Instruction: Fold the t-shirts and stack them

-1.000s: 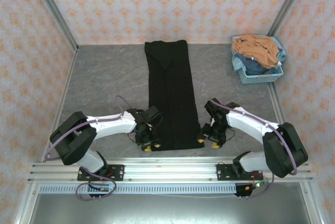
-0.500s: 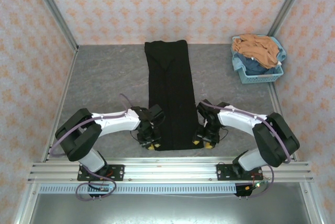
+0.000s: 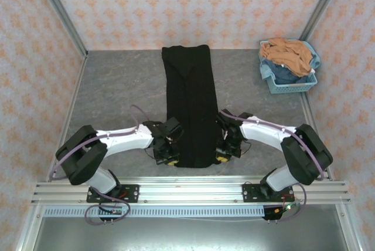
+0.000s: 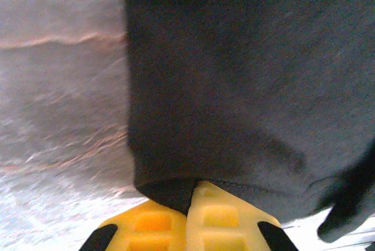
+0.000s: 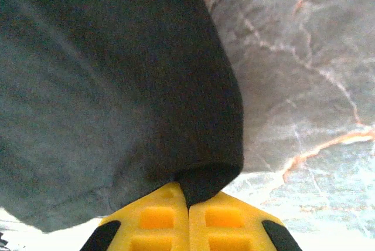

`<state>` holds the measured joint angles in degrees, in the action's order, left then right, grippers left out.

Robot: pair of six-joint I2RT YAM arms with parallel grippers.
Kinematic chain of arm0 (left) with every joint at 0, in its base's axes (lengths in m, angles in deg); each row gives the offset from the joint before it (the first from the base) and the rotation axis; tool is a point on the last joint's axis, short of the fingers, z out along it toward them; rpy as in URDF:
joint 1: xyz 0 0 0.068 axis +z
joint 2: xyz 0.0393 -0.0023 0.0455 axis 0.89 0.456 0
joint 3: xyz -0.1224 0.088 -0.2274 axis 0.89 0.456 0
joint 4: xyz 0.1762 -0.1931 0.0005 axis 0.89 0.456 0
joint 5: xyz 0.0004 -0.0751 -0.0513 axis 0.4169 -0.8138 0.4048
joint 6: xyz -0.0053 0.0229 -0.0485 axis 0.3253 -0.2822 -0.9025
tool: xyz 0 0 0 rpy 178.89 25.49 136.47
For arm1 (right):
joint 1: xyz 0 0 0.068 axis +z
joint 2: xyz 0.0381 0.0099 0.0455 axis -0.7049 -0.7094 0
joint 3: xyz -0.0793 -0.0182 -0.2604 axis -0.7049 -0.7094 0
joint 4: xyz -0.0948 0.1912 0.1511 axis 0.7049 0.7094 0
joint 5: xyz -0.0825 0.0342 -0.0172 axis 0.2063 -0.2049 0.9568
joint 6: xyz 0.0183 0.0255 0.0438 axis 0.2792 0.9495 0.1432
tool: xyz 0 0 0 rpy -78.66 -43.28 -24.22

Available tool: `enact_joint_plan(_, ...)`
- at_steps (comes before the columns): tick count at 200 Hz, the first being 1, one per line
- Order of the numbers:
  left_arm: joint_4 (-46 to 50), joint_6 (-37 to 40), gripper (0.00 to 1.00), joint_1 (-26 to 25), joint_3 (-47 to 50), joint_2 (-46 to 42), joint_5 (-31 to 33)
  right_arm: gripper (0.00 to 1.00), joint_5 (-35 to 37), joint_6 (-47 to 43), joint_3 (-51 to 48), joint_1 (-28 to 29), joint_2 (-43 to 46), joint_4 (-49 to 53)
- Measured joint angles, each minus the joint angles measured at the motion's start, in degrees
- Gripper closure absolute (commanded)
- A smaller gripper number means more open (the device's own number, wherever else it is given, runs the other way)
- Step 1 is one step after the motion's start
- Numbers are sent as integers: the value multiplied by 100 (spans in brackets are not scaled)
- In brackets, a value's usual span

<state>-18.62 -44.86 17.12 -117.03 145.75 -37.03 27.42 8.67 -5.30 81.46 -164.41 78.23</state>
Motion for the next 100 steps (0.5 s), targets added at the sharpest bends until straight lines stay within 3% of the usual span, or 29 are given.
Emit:
enact_joint_plan(53, 166, -28, 100, -7, 610, -1119, 15, 100, -293, 4, -70, 201, 929, 522)
enact_joint_plan(100, 166, -214, 100, -66, 739, -1912, 22, 100, -374, 46, -70, 297, 1178, 719)
